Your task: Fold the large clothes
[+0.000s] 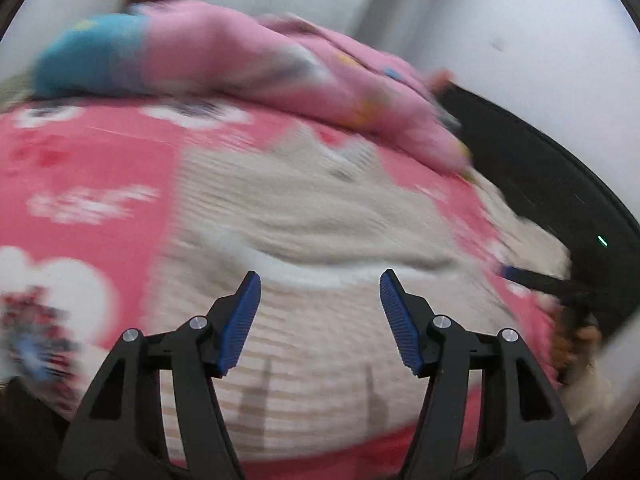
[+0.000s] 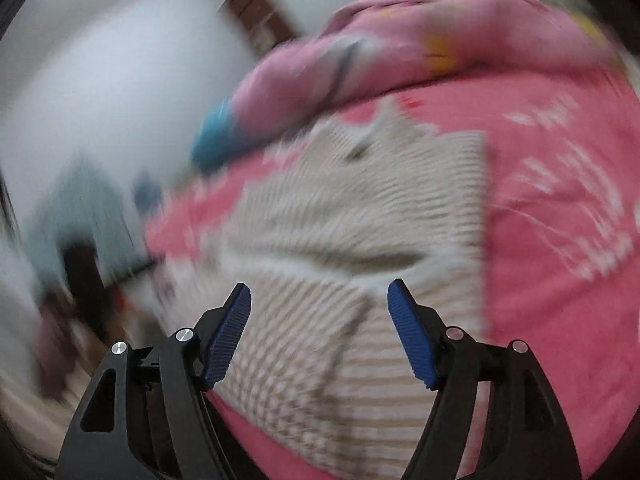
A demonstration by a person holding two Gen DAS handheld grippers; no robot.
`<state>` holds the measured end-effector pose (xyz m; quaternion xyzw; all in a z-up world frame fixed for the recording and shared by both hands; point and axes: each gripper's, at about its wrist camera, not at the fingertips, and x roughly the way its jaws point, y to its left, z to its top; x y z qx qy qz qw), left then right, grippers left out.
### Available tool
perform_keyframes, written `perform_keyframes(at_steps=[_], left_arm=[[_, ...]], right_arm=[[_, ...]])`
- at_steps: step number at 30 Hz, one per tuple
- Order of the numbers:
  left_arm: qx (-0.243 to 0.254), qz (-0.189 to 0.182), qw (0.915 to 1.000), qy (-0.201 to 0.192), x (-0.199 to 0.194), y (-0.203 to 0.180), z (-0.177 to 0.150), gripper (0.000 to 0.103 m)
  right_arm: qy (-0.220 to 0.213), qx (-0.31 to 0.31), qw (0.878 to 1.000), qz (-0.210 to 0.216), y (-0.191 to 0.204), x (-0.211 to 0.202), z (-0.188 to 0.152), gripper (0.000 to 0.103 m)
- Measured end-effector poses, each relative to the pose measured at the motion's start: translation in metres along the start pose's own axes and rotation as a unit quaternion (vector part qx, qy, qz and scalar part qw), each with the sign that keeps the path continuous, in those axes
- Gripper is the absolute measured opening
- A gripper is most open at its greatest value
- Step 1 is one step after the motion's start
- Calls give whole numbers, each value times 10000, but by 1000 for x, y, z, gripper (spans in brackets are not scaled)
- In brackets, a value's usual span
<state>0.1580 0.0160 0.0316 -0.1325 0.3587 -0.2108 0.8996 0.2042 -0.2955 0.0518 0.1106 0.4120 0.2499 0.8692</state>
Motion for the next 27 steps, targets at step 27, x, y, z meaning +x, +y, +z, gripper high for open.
perform_keyframes(at_steps=[27], left_arm=[[-176, 754, 9966, 283, -34, 18, -68, 58]], right_arm=[[378, 204, 9980, -469, 7, -8, -34, 55]])
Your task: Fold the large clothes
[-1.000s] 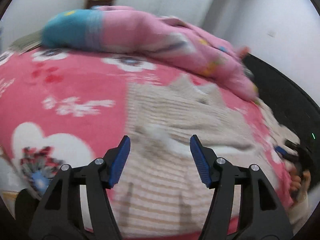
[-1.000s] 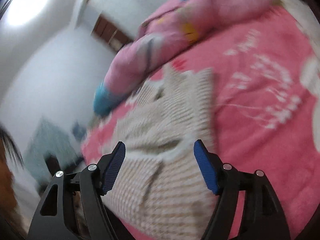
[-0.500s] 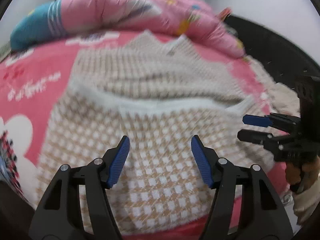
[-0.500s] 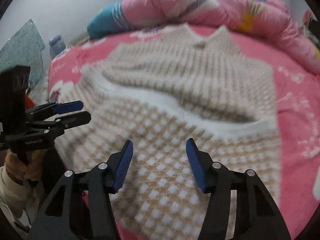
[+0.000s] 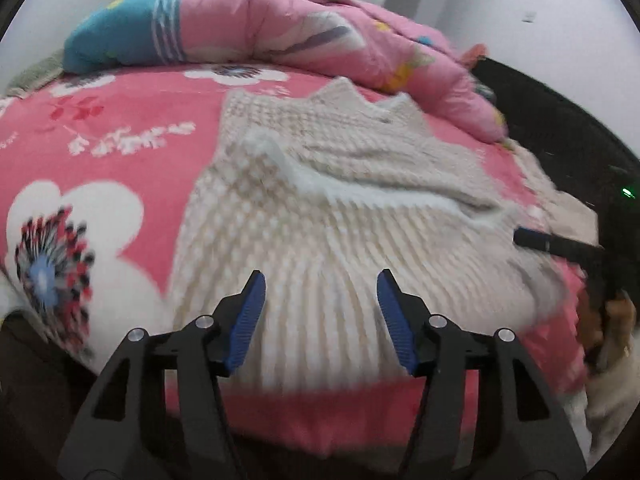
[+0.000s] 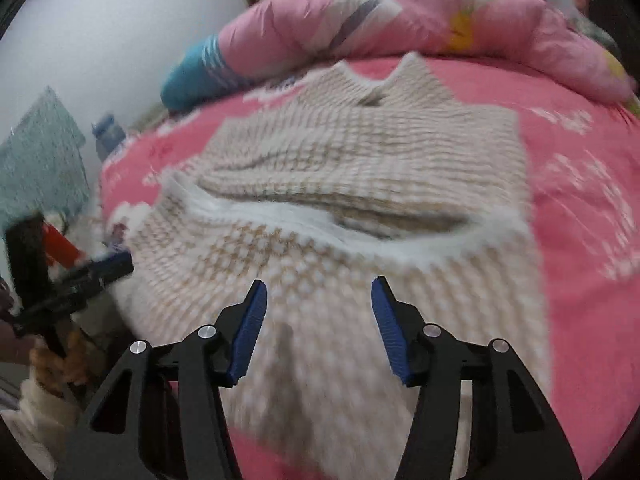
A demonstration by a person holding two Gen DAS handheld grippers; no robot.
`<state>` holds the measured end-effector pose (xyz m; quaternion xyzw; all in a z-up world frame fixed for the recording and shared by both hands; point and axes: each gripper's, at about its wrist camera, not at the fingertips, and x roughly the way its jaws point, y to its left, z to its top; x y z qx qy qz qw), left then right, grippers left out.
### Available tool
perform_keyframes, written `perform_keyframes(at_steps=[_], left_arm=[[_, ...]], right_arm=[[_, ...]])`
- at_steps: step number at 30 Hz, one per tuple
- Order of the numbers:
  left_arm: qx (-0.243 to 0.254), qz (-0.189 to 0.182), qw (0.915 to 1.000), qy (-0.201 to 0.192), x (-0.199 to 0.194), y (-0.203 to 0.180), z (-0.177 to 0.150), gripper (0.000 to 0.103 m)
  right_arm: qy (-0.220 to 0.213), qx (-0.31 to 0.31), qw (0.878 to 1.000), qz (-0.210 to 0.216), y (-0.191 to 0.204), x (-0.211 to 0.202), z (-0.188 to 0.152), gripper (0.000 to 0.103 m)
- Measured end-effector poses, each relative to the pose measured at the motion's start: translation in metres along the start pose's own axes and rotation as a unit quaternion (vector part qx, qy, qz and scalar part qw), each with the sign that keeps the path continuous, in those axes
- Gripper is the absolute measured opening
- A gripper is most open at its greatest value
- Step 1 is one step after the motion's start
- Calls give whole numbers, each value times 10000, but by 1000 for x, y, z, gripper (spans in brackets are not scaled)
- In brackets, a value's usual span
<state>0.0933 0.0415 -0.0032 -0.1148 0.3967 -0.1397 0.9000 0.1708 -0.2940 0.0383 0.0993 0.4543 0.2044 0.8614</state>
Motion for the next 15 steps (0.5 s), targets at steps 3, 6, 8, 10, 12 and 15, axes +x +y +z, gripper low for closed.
perform_keyframes(at_steps=[3, 6, 8, 10, 12, 15], left_arm=[[-69, -508, 9982, 301, -14, 3, -27, 61], [-445, -577, 9959, 539, -3, 7, -45, 66], [-855, -499, 9931, 629, 11, 20, -53, 66], [-1200, -538, 9904, 414, 22, 33, -50, 65], [-1481, -658, 9866, 171, 26, 43, -43, 65], [-2015, -1073, 9730, -349, 19, 60, -35, 65]], right_arm=[[54, 463, 9986, 262, -23, -37, -30, 66], [431, 935, 9932, 546, -37, -53, -67, 70], [566, 1262, 9876, 737, -43, -54, -89, 70], [565, 1542, 9843, 646, -52, -48, -99, 70], [452, 1870, 9794, 619, -65, -40, -103, 70], [39, 2167, 9735, 734, -77, -41, -95, 70]])
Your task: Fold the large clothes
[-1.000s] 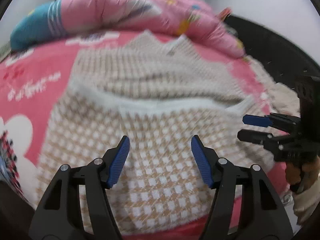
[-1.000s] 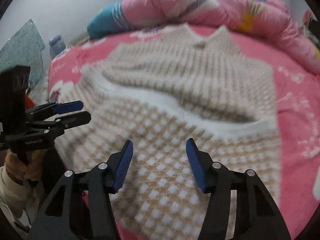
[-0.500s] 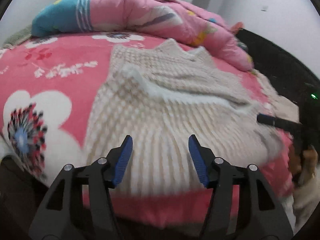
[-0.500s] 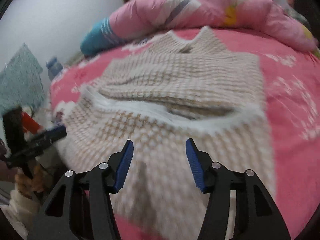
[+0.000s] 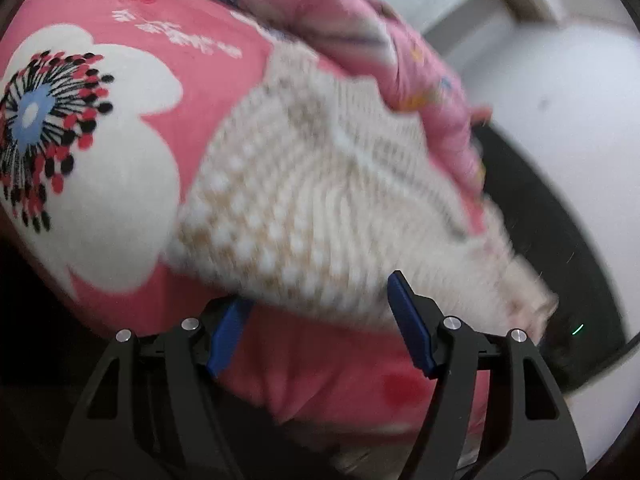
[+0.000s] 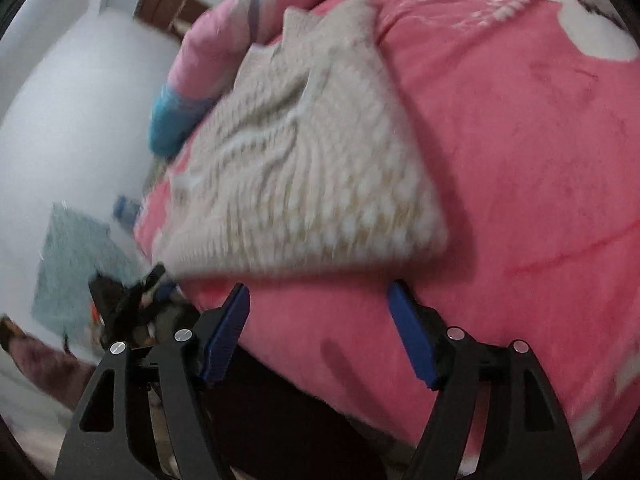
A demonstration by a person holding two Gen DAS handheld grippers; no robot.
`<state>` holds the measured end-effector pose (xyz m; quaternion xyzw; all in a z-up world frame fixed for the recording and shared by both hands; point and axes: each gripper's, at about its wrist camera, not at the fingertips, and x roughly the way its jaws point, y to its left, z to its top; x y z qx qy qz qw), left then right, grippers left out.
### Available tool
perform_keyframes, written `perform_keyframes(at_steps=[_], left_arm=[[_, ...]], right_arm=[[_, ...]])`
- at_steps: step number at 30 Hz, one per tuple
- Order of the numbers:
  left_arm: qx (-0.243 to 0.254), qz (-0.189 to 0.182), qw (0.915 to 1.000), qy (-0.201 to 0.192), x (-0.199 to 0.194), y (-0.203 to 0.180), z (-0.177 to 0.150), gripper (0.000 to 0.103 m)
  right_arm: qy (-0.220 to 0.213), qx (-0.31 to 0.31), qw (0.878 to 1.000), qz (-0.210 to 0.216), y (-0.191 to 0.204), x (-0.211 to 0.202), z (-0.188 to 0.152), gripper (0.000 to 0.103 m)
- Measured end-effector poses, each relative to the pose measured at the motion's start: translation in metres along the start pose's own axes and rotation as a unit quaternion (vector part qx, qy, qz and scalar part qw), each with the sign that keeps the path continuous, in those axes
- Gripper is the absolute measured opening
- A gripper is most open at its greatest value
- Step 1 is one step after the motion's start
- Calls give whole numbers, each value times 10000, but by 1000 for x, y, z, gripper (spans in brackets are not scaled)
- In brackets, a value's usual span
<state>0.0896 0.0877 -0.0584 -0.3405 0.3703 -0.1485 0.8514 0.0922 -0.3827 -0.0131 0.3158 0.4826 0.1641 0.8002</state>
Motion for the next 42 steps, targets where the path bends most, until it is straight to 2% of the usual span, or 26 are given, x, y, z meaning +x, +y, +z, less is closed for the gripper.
perform_keyframes(at_steps=[2, 4, 5, 8, 9, 10, 11, 13, 14, 16, 20, 23, 25, 27, 30, 31, 33, 34, 35, 37, 39, 42], left_arm=[[-204, -196, 9995, -168, -1, 3, 4, 65], [-324, 60, 9993, -162, 8, 9, 5, 61], [-369, 240, 9989, -136, 14, 11, 6, 50], [-335, 569, 9975, -247, 21, 5, 10, 39], [-195, 768, 9965, -275, 22, -1, 12, 33], [-19, 967, 9949, -292, 22, -8, 14, 28], [236, 1209, 9919, -308, 22, -20, 15, 24], [764, 1576, 9835, -450, 13, -41, 16, 11], [1064, 1712, 9778, -574, 3, -55, 15, 11], [1317, 1741, 9730, -743, -15, -75, 16, 10], [1465, 1639, 9719, -841, -48, -95, 12, 9], [1454, 1489, 9764, -584, -71, -101, -6, 9], [1247, 1378, 9822, -270, -77, -93, -24, 10], [877, 1350, 9869, 57, -68, -72, -41, 15], [373, 1413, 9879, 511, -47, -33, -53, 26], [183, 1353, 9890, 564, -46, -23, -55, 31], [98, 1332, 9900, 447, -57, -17, -51, 39], [180, 1339, 9903, 337, -65, -18, -48, 44], [246, 1389, 9897, 226, -71, -20, -45, 45], [405, 1621, 9859, -113, -89, -21, -38, 44], [404, 1998, 9783, -371, -104, -15, -30, 44], [424, 2320, 9703, -542, -108, -15, -18, 43]], right_arm=[[-187, 222, 9995, 103, -9, 1, 7, 70], [-374, 546, 9974, 298, -23, 7, 10, 70], [-445, 639, 9965, 290, -26, 10, 11, 68], [-789, 723, 9939, 259, -26, 9, 14, 56], [-853, 725, 9935, 206, -25, 9, 16, 46], [-876, 719, 9934, 173, -25, 10, 17, 31], [-893, 693, 9934, 173, -22, 7, 20, 22], [-1103, 375, 9931, 104, -4, -11, 27, 15], [-1198, 181, 9926, 65, 7, -21, 32, 14], [-1328, -154, 9910, 0, 27, -39, 38, 12], [-1430, -453, 9887, 20, 43, -74, 33, 11], [-1358, -640, 9887, -58, 44, -99, 15, 11], [-1225, -598, 9906, -106, 34, -103, 7, 11], [-807, -350, 9960, -157, 6, -87, 3, 14], [-175, 357, 9982, -458, -43, -55, 3, 24], [-156, 550, 9978, -333, -53, -56, 4, 27], [-288, 540, 9981, -122, -54, -69, 9, 29], [-429, 383, 9981, -232, -50, -79, 12, 34], [-572, 274, 9974, -353, -47, -87, 14, 38], [-1124, 239, 9911, -667, -47, -114, 24, 55], [-1420, 313, 9871, -670, -49, -127, 29, 55], [-1433, -77, 9864, -807, -28, -119, 33, 55]])
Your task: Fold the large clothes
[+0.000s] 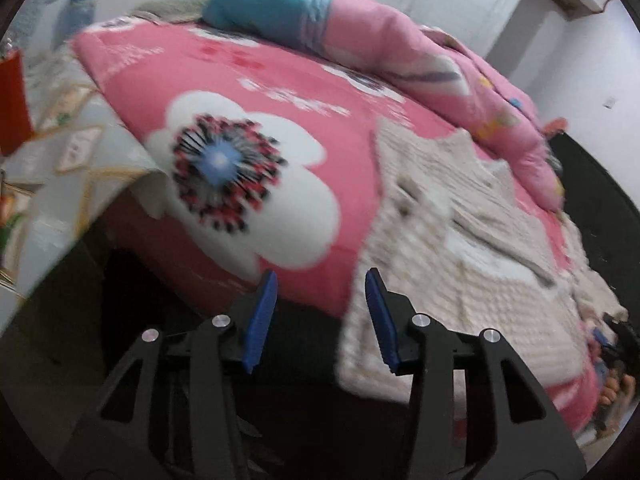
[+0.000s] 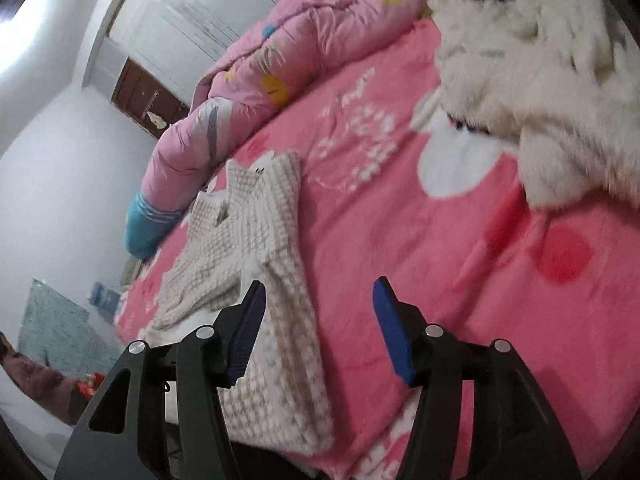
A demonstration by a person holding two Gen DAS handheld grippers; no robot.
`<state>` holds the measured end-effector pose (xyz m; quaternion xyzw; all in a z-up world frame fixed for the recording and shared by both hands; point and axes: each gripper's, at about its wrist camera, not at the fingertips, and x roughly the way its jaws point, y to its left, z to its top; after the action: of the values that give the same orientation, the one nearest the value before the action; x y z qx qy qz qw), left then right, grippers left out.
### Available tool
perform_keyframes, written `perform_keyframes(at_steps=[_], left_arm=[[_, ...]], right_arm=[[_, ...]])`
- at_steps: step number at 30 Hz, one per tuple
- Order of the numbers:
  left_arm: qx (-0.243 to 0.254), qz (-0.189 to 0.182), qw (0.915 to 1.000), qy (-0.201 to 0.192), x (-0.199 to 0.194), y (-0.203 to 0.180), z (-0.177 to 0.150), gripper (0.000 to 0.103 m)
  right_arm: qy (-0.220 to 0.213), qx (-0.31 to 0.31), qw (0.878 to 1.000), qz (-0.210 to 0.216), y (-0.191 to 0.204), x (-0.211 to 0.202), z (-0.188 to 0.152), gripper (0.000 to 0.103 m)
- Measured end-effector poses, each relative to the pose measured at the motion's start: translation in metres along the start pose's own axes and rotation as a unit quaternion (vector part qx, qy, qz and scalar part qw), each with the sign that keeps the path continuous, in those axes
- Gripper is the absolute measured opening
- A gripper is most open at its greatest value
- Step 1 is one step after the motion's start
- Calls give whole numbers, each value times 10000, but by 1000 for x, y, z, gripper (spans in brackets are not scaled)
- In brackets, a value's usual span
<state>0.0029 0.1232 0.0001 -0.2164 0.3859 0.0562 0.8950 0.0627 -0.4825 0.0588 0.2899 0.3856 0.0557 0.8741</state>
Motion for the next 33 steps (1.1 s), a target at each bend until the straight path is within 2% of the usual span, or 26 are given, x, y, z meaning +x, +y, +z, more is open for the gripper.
perform_keyframes(at_steps=[2, 4, 5, 7, 10, 11, 14, 17, 18, 19, 22, 24, 31, 33], left_arm=[[197, -173, 9996, -138, -3, -13, 4, 43], [497, -595, 9969, -145, -1, -37, 8, 44], [728, -878, 9935, -41, 5, -55, 7, 44], [1211, -1176, 9853, 277, 21, -90, -3, 47], [1732, -1205, 9747, 738, 54, -131, -21, 47], [1866, -1243, 9710, 835, 67, -141, -27, 47], [2137, -783, 9702, 828, 91, -154, -38, 42], [2190, -609, 9716, 654, 92, -157, -38, 33], [2218, -556, 9715, 622, 92, -158, -38, 26], [2253, -533, 9711, 587, 90, -159, -38, 22], [2355, -603, 9688, 486, 84, -159, -39, 10], [2525, -563, 9653, 359, 78, -165, -42, 7], [2506, -604, 9662, -103, 53, -173, -25, 6], [2530, -618, 9654, -148, 52, -175, -20, 6]], right_arm=[[253, -465, 9985, 100, 29, 17, -6, 55], [535, -1013, 9933, 156, 61, 34, -21, 58], [646, -1290, 9891, 282, 79, 44, -29, 60], [898, -1660, 9808, 492, 107, 67, -42, 61], [1125, -1983, 9731, 342, 129, 95, -55, 61], [1202, -2157, 9689, 150, 137, 108, -62, 61], [1275, -2495, 9595, -289, 147, 129, -76, 61], [1289, -2623, 9558, -316, 150, 135, -80, 42], [1315, -2584, 9569, -164, 151, 134, -80, 26], [1340, -2561, 9572, -148, 154, 134, -81, 6], [1324, -2715, 9531, -211, 158, 134, -83, 4], [1298, -2743, 9527, -185, 161, 132, -83, 3], [665, -2659, 9617, -69, 173, 94, -59, 2], [691, -2661, 9614, -69, 175, 96, -54, 2]])
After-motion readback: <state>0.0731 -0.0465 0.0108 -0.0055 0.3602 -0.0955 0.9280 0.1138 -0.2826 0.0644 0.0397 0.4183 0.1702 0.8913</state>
